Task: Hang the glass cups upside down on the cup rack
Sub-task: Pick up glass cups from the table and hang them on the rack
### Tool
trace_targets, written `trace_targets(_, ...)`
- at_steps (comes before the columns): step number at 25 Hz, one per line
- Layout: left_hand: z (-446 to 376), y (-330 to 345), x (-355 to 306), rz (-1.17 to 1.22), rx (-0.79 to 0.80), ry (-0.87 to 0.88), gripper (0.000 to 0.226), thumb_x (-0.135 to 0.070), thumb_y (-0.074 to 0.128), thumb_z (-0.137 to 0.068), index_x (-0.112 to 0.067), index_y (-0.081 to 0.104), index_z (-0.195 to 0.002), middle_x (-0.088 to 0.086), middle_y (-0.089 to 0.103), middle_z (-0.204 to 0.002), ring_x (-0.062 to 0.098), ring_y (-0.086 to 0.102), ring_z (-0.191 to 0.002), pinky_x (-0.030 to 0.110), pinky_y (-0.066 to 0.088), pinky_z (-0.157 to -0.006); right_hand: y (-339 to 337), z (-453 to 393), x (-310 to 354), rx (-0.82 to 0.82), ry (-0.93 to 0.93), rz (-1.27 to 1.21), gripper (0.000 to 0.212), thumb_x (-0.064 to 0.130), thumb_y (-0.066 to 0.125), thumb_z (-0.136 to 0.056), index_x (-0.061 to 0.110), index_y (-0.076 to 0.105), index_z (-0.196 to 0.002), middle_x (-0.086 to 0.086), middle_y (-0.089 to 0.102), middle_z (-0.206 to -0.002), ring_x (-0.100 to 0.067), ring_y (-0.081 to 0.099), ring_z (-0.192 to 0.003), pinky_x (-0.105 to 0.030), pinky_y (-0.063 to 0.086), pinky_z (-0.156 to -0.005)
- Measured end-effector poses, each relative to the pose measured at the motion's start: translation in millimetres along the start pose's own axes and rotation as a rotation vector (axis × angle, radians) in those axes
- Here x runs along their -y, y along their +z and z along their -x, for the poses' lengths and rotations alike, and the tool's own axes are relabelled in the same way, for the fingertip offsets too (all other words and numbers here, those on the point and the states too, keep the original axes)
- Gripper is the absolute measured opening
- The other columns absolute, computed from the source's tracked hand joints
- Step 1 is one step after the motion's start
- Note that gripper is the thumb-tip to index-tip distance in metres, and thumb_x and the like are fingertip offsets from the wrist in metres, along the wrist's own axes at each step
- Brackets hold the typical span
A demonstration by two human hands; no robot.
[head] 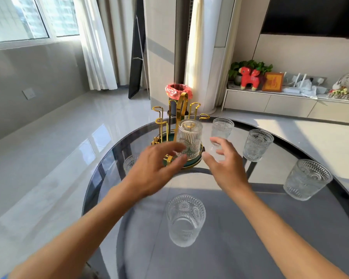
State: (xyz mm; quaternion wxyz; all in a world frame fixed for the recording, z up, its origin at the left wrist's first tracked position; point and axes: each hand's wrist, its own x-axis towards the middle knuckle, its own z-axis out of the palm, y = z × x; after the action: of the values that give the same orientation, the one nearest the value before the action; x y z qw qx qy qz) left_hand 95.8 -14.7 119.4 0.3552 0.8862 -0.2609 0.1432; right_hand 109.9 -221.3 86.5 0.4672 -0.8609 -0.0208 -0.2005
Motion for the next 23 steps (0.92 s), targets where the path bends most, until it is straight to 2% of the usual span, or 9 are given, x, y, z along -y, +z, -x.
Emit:
trace_targets(1, 26.4, 4.3, -6.3, 0.010, 0.173, -0.028, 0.060, -0.068, 0.052, -0.082, -0.039, 0.048, -0.136, -0.015, 0.058, -0.135, -0.002, 0.052, -0.117, 0.033, 0.045, -0.102, -3.8, 20.9, -9.1, 0.005, 0.096, -0.037, 0.032, 0.030, 0.067, -0.082, 0.027, 0.060, -0.113, 0.004, 0.065, -0.114, -0.018, 0.063, -0.096, -0.031, 0.049, -0.077)
trace_targets(3, 59.8, 14.0, -13.3, -0.077, 0.512, -0.082, 0.095, -0.084, 0.057, -0.064, -0.049, 0.022, -0.145, -0.019, 0.043, -0.146, 0.001, 0.042, -0.128, 0.030, 0.036, -0.108, -7.5, 62.4, -24.1, 0.096, 0.277, -0.065, 0.012, 0.026, 0.067, -0.083, 0.024, 0.064, -0.094, 0.001, 0.073, -0.085, -0.021, 0.067, -0.077, -0.032, 0.051, -0.070)
trace_targets(5, 68.0, 22.2, -18.0, -0.217, 0.620, -0.100, 0.105, -0.082, 0.063, -0.057, -0.049, 0.017, -0.145, -0.014, 0.047, -0.142, 0.009, 0.048, -0.124, 0.032, 0.041, -0.103, -10.9, 91.2, -27.8, 0.274, 0.443, -0.066, 0.012, 0.035, 0.064, -0.085, 0.023, 0.062, -0.087, -0.005, 0.073, -0.067, -0.020, 0.064, -0.058, -0.035, 0.051, -0.060)
trace_targets(8, 63.6, 26.5, -29.1, -0.344, 0.457, -0.039, 0.087, -0.071, 0.065, -0.058, -0.041, 0.033, -0.132, -0.009, 0.061, -0.126, 0.016, 0.060, -0.107, 0.034, 0.051, -0.086, -21.2, 107.7, -11.5, 0.571, 0.714, -0.203, 0.038, 0.061, 0.053, -0.084, 0.027, 0.060, -0.101, -0.011, 0.076, -0.075, -0.023, 0.064, -0.055, -0.029, 0.048, -0.046)
trace_targets(10, 63.6, 28.8, -38.0, -0.329, 0.318, 0.042, 0.082, -0.071, 0.062, -0.059, -0.039, 0.036, -0.130, -0.012, 0.059, -0.126, 0.015, 0.057, -0.109, 0.033, 0.052, -0.083, -28.0, 104.7, 1.4, 0.628, 0.830, -0.419, 0.054, 0.071, 0.050, -0.080, 0.027, 0.056, -0.111, -0.019, 0.075, -0.085, -0.031, 0.067, -0.062, -0.031, 0.053, -0.047)
trace_targets(14, 54.6, 28.5, -51.0, -0.343, 0.075, 0.310, 0.072, -0.047, 0.068, -0.065, -0.029, 0.041, -0.129, -0.007, 0.053, -0.126, 0.018, 0.050, -0.104, 0.030, 0.050, -0.081, -37.8, 81.5, 15.1, 0.490, 0.862, -0.680, 0.064, 0.067, 0.060, -0.075, 0.020, 0.058, -0.118, -0.020, 0.070, -0.089, -0.031, 0.068, -0.069, -0.038, 0.056, -0.058)
trace_targets(17, 41.2, 29.1, -55.9, -0.435, 0.022, 0.446, 0.069, -0.042, 0.071, -0.072, -0.025, 0.040, -0.131, 0.002, 0.051, -0.133, 0.023, 0.050, -0.108, 0.033, 0.047, -0.089, -43.0, 60.7, 18.8, 0.492, 0.778, -0.794, 0.058, 0.059, 0.064, -0.077, 0.017, 0.063, -0.117, -0.017, 0.072, -0.096, -0.031, 0.069, -0.082, -0.042, 0.056, -0.071)
trace_targets(20, 24.4, 24.6, -53.0, -0.337, 0.065, 0.420, 0.067, -0.060, 0.061, -0.081, -0.025, 0.041, -0.134, -0.002, 0.050, -0.135, 0.019, 0.049, -0.116, 0.035, 0.044, -0.096, -51.3, 32.0, 21.6, 0.387, 0.686, -0.687, 0.051, 0.052, 0.069, -0.074, 0.016, 0.065, -0.111, -0.016, 0.073, -0.091, -0.029, 0.071, -0.073, -0.038, 0.057, -0.061)
trace_targets(23, -9.8, 9.9, -38.8, -0.176, -0.019, 0.282, 0.049, -0.059, 0.047, -0.092, -0.027, 0.049, -0.129, -0.007, 0.053, -0.131, 0.009, 0.048, -0.116, 0.032, 0.043, -0.096, -61.0, -6.0, 27.9, 0.129, 0.523, -0.539, 0.045, 0.050, 0.073, -0.068, 0.019, 0.063, -0.100, -0.015, 0.072, -0.094, -0.025, 0.072, -0.064, -0.031, 0.053, -0.048)
